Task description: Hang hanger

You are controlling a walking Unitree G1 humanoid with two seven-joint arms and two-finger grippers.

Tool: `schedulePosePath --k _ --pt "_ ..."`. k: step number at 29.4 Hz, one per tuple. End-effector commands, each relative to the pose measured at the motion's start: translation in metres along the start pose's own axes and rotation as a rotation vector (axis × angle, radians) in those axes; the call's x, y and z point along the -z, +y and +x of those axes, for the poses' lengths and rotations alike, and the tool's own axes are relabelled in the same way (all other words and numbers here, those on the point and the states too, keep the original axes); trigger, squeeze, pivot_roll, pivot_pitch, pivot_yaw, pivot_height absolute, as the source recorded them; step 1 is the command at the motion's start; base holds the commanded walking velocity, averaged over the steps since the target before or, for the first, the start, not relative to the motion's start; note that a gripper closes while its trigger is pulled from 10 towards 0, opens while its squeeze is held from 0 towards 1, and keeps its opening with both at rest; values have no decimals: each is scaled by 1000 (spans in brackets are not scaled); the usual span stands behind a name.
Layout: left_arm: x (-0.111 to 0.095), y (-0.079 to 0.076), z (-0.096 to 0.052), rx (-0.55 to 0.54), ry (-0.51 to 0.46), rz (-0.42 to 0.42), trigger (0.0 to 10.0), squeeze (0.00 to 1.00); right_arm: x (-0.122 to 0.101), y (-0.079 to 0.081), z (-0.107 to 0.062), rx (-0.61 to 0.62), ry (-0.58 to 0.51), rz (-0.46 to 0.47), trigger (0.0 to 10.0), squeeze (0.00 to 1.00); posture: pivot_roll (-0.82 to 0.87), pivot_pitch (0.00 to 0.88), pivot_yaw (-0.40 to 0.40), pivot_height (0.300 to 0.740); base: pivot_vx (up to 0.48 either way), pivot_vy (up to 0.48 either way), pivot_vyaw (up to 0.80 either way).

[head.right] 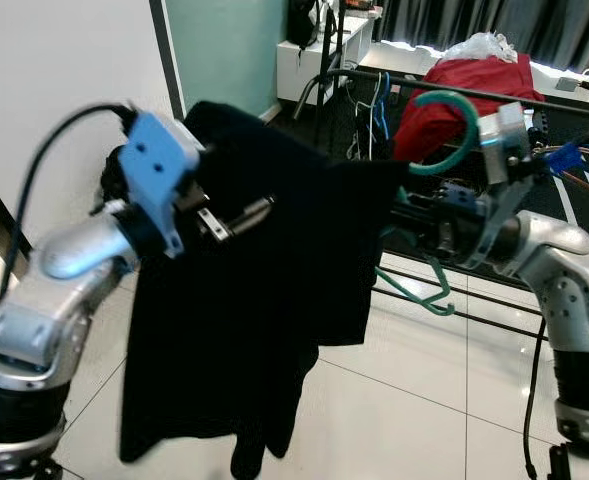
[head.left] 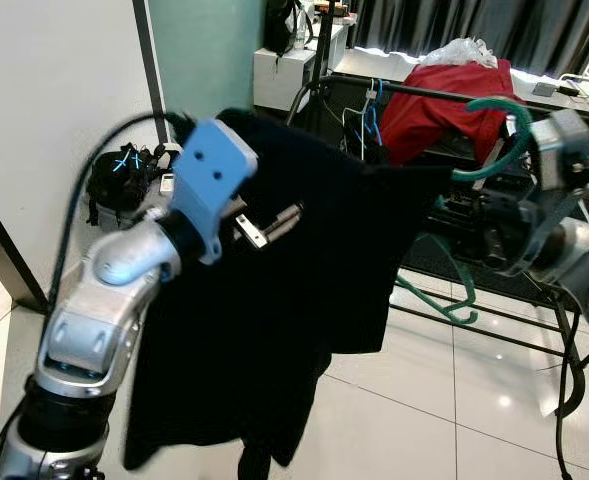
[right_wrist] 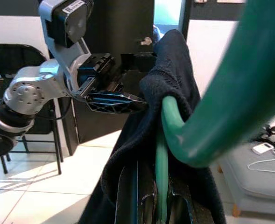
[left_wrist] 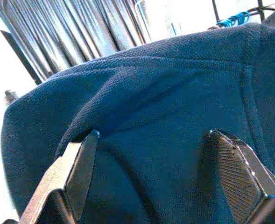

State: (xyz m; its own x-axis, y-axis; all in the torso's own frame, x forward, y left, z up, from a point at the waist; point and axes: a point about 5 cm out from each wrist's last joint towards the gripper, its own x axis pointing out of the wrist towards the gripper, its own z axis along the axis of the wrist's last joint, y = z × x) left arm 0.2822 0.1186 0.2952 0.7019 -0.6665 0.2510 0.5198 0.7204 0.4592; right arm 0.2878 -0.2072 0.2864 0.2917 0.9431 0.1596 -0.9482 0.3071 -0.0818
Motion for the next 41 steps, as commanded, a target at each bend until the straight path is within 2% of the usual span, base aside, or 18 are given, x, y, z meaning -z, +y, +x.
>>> schedulePosePath --k 1,3,4,5,8,13,16,17,18,20,21,23,30,34,37,41 --pt "-3 13 -6 -12 23 -6 10000 1000 -13 3 -4 -53 -53 -34 10000 0 0 0 -74 740 0 0 0" --pt "-7 15 -9 14 20 -7 10000 1000 -12 2 -5 -50 -50 -34 10000 0 3 0 -74 740 0 0 0" --pt "-13 14 -15 94 19 -15 10000 1000 -11 1 -7 -50 -48 -30 10000 0 3 0 -74 740 0 0 0" --pt "-15 12 -17 127 20 -14 10000 1000 -11 1 -7 -50 -47 -28 10000 0 3 0 -74 740 0 0 0" --pt "-20 13 -22 172 13 -18 10000 1000 -10 1 -8 -53 -46 -25 10000 0 9 0 -74 740 0 0 0" --pt "-34 28 -32 179 -9 6 10000 1000 -10 2 -10 -80 -32 -14 10000 0 11 0 -72 740 0 0 0" --pt "-34 28 -32 179 -9 6 10000 1000 -10 2 -10 -80 -32 -14 10000 0 11 0 -72 740 0 0 0" --pt "-53 41 -39 211 -69 0 10000 31 -6 5 -9 -110 -4 -3 10000 0 10 0 -71 740 0 0 0" --pt "-53 41 -39 211 -69 0 10000 31 -6 5 -9 -110 -4 -3 10000 0 10 0 -71 740 0 0 0" --pt "-70 44 -48 307 -135 -39 10000 0 -1 7 -7 -128 14 8 10000 0 13 0 -67 740 0 0 0" --pt "-70 44 -48 307 -135 -39 10000 0 -1 7 -7 -128 14 8 10000 0 13 0 -67 740 0 0 0" --pt "-78 42 -55 385 -173 -73 10000 0 2 7 -6 -133 15 14 10000 0 15 0 -66 740 0 0 0" --pt "-81 42 -60 432 -194 -96 10000 0 7 13 -1 -179 29 29 10000 0 14 0 -66 740 0 0 0" --pt "-77 38 -59 476 -162 -107 10000 0 9 16 3 -206 50 32 10000 0 13 0 -65 740 0 0 0" --pt "-58 27 -56 537 -9 -101 10000 0 15 21 7 -257 93 29 10000 0 14 0 -65 740 0 0 0" --pt "-53 25 -56 544 31 -97 10000 0 16 23 8 -271 103 29 10000 0 14 0 -65 740 0 0 0"
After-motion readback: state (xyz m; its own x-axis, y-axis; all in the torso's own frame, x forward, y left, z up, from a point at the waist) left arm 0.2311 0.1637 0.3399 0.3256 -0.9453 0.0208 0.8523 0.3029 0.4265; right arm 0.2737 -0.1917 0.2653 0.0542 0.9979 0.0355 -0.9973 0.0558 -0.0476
